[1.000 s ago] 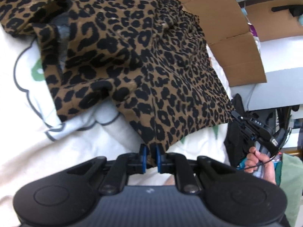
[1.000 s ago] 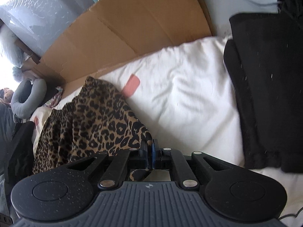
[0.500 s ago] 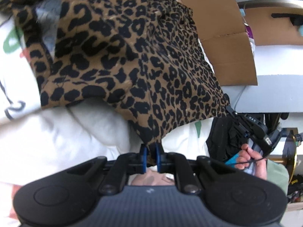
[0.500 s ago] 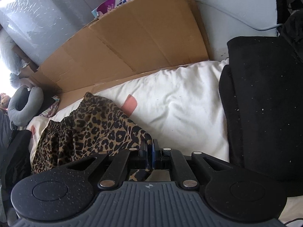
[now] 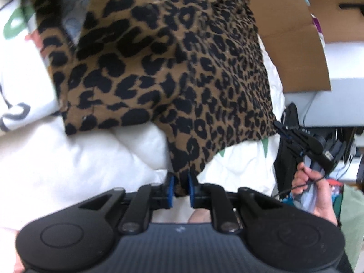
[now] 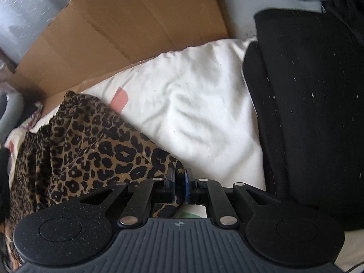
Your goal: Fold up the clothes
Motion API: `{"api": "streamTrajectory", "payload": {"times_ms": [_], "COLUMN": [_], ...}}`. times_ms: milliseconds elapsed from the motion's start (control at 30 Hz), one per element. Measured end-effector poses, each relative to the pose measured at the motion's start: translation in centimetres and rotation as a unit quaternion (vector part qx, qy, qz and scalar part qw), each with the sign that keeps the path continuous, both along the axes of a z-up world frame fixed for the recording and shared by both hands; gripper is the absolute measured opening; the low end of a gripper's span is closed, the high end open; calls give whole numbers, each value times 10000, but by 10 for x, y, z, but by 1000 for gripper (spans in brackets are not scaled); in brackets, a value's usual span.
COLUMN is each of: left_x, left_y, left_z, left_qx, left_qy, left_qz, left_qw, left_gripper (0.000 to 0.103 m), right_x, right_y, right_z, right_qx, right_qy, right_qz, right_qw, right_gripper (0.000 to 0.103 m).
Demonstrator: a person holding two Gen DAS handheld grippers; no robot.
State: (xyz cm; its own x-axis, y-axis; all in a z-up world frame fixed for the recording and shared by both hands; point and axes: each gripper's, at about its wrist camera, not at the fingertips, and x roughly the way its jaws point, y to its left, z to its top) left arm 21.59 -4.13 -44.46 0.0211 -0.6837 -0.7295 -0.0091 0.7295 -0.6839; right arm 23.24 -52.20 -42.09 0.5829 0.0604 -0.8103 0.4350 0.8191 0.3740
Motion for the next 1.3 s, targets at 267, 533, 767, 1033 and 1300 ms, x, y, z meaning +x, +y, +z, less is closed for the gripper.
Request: {"api": "streamTrajectory", "payload": {"times_ms": [267,533,767,1033,1300], "left_x": [2,16,23,23,19], "left_y": [36,26,38,56,57], "left_z": [58,59,50,21,15], "left_qx": [97,571,934,435,154], "left_qy": [-708,-1050,-1133,-735,-789], "left_qz": [-357,77,589,1203,1141], "left_qw": [9968,9928,9874,9891,9902], "left_gripper": [27,27,29,36,27], "right_x": [-13,-18,-24,-30,-38], "right_y": [8,40,76,124,168], "right_z": [29,45,51,46,33], "right_qx": [-103,233,635,1188,1510], "right_qy": [-377,-474,-471,-333,-80], "right_qz": [64,435,478,764,1237], "right_qw": [9992,9977,9957,9894,9807], "right_gripper": [38,38,38,38,38]}}
